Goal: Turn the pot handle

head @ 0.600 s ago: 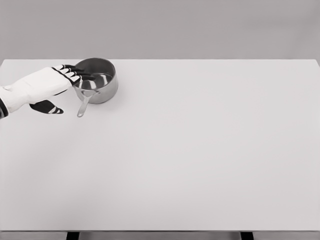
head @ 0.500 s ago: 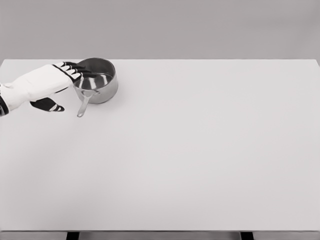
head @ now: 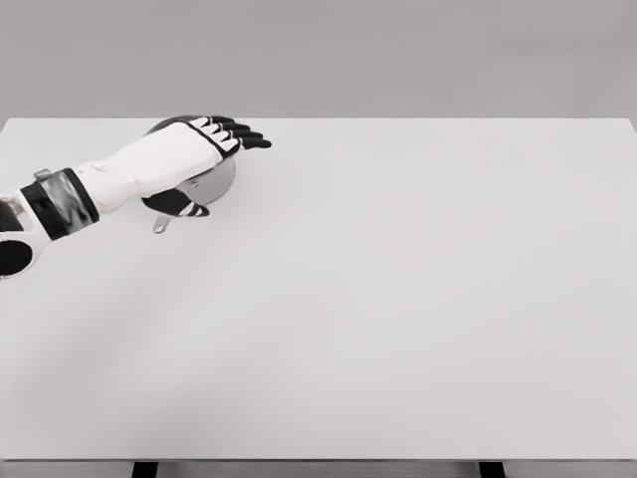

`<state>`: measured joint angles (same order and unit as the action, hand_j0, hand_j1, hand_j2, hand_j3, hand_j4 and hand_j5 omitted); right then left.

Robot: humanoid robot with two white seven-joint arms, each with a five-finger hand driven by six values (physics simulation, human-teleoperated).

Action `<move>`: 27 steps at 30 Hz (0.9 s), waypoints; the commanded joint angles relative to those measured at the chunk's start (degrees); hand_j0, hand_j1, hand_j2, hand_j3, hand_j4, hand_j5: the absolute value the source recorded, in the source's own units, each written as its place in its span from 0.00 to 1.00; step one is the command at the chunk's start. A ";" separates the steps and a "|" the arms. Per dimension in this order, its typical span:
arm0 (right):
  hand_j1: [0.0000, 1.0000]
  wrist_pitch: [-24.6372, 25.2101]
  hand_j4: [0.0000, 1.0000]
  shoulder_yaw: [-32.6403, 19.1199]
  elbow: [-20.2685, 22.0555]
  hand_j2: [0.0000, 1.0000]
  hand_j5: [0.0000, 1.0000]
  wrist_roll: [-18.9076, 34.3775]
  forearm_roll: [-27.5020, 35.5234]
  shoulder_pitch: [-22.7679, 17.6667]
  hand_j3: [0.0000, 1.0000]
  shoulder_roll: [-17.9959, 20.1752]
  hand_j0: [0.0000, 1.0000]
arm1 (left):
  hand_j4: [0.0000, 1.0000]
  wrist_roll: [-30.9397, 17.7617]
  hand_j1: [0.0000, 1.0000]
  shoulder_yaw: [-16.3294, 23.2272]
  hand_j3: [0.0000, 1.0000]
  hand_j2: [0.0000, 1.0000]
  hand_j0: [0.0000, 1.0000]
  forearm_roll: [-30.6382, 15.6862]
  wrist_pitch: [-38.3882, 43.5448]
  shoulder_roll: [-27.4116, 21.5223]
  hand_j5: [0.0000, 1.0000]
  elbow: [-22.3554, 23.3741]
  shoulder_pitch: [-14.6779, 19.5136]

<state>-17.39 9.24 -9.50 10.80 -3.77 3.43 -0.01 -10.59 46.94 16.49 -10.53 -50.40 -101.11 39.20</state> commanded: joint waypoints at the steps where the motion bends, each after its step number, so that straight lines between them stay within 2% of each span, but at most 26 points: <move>1: 1.00 -0.01 1.00 -0.01 0.00 1.00 1.00 0.01 -0.01 0.00 1.00 0.01 1.00 | 1.00 -0.05 1.00 0.00 1.00 1.00 1.00 0.38 0.50 1.80 1.00 0.04 0.00; 5: 1.00 -0.01 1.00 -0.01 0.00 1.00 1.00 0.01 -0.01 0.00 1.00 0.01 1.00 | 1.00 0.30 1.00 0.09 1.00 1.00 1.00 5.21 6.74 3.03 1.00 0.04 -1.67; 12: 1.00 -0.01 1.00 -0.01 0.00 1.00 1.00 0.01 -0.01 0.00 1.00 0.01 1.00 | 1.00 0.83 1.00 0.09 1.00 1.00 1.00 12.07 12.72 3.91 1.00 0.04 -3.34; 15: 1.00 -0.01 1.00 -0.01 0.00 1.00 1.00 0.01 -0.01 0.00 1.00 0.01 1.00 | 1.00 0.83 1.00 0.00 1.00 1.00 1.00 11.98 12.81 4.35 1.00 0.04 -3.52; 17: 1.00 -0.01 1.00 -0.01 0.00 1.00 1.00 0.01 -0.01 0.00 1.00 0.01 1.00 | 1.00 0.83 1.00 0.00 1.00 1.00 1.00 11.72 12.72 6.37 1.00 0.04 -3.78; 21: 1.00 -0.01 1.00 -0.01 0.00 1.00 1.00 0.01 -0.01 0.00 1.00 0.01 1.00 | 1.00 0.92 1.00 -0.44 1.00 1.00 1.00 11.54 12.72 6.28 1.00 0.04 -4.75; 27: 1.00 -0.01 1.00 -0.01 0.00 1.00 1.00 0.01 -0.01 0.00 1.00 0.01 1.00 | 1.00 0.83 1.00 -0.79 1.00 1.00 1.00 10.84 12.72 6.46 1.00 0.04 -4.48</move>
<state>-17.39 9.24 -9.50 10.80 -3.78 3.43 -0.01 -9.78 46.31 27.59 2.16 -43.99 -101.07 34.80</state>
